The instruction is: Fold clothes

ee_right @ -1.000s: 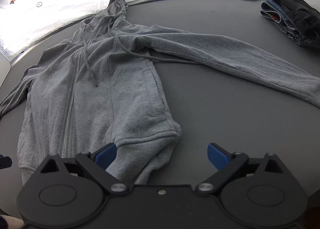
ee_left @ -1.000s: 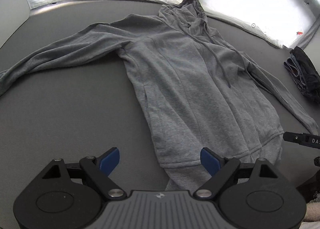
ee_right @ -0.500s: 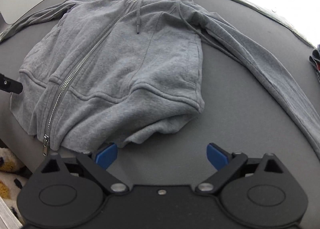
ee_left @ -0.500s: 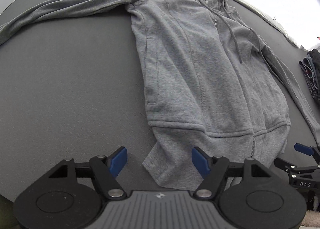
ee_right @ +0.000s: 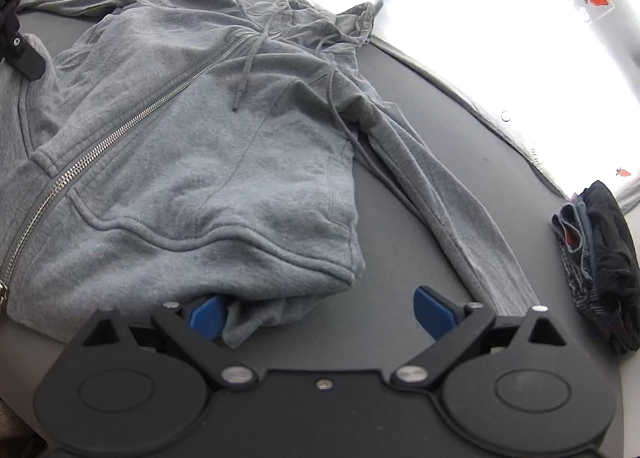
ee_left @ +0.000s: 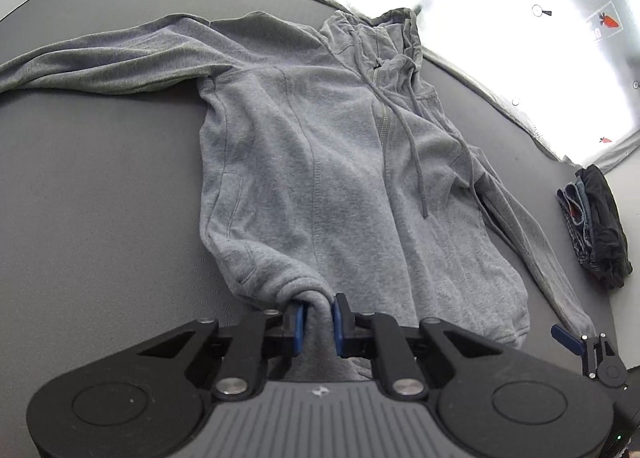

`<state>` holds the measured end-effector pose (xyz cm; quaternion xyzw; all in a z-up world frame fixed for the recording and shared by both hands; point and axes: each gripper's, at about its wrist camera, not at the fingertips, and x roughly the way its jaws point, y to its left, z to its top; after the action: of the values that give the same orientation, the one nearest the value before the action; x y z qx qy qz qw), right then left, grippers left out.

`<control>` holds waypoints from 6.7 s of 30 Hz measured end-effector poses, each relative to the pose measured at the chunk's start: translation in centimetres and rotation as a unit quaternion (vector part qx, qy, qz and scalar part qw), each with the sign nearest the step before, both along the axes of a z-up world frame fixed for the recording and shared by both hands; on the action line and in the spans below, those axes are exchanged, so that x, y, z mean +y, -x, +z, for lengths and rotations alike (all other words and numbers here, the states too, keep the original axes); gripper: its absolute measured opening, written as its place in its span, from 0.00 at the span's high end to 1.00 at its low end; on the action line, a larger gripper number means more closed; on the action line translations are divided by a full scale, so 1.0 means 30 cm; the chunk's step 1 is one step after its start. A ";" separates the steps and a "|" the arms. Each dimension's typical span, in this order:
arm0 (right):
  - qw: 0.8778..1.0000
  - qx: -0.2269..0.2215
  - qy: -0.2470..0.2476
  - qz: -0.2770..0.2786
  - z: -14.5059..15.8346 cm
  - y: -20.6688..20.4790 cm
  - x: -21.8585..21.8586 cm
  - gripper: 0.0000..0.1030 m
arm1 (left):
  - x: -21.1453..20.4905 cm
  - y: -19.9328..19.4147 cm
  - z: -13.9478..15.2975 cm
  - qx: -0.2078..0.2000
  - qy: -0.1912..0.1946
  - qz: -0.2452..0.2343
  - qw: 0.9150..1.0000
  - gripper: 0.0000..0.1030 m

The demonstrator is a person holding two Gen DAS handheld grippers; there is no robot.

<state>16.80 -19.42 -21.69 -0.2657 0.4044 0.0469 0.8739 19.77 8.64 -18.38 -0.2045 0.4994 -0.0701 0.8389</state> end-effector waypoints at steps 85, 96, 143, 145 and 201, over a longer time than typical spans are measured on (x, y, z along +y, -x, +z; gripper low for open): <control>0.988 0.051 -0.088 -0.113 0.018 0.146 -0.079 0.23 | -0.027 -0.399 0.095 -0.030 0.020 0.034 0.999 0.84; 0.998 0.048 0.015 0.046 -0.034 0.117 0.104 0.86 | -0.009 -0.367 0.078 -0.023 0.002 0.033 0.999 0.81; 0.924 -0.032 -0.352 -0.143 0.367 -0.155 -0.334 0.99 | 0.113 -0.244 0.152 -0.022 -0.067 0.088 0.994 0.70; 0.916 -0.013 -0.364 -0.166 0.310 -0.208 -0.321 0.99 | 0.114 -0.305 0.052 0.033 -0.087 0.080 0.992 0.63; 0.887 -0.039 -0.348 -0.301 0.151 -0.703 -0.444 0.98 | 0.019 -0.951 0.032 -0.068 -0.118 -0.018 0.991 0.47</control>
<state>37.90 -32.74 -17.16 0.1887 0.3886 -0.0909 0.8973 48.31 9.19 -17.43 -0.0903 0.4497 -0.0393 0.8877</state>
